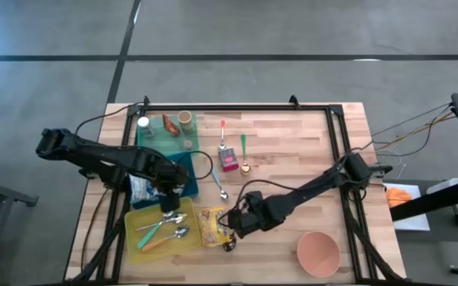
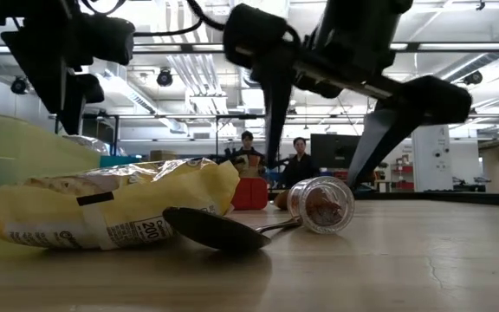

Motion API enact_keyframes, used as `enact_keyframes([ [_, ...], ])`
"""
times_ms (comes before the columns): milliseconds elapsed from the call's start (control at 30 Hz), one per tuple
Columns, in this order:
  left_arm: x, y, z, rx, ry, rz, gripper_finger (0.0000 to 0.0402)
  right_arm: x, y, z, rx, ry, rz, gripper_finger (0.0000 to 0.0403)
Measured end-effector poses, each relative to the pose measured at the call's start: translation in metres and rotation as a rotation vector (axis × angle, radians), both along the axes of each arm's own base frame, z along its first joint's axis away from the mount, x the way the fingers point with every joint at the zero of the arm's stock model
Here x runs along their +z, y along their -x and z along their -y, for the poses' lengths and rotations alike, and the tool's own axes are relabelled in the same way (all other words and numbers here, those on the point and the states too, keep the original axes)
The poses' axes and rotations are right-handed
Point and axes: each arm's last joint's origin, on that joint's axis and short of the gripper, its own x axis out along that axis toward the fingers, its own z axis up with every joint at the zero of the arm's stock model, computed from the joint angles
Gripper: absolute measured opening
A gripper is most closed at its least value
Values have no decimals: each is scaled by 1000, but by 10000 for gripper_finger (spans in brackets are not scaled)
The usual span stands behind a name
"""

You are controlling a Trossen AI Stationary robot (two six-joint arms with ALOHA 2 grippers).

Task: Pick & Place Food Item
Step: Put the brown seasoning bottle into the light blue bin

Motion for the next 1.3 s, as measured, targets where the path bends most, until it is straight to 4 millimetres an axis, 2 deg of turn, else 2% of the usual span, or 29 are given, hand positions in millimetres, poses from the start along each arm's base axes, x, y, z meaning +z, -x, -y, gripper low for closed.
enact_keyframes([
  [567,-2,3,-7,-140,-49,-9,262,-25,-34,-10,22,67,-275,328],
  [700,-2,2,-9,-143,-53,-7,262,-19,-37,-11,37,79,-296,294],
  [967,-2,3,-10,-141,-53,-11,262,-23,-35,-11,35,83,-321,189],
  [1300,-2,3,-10,-147,-54,-14,262,-23,-35,-12,94,100,-326,194],
])
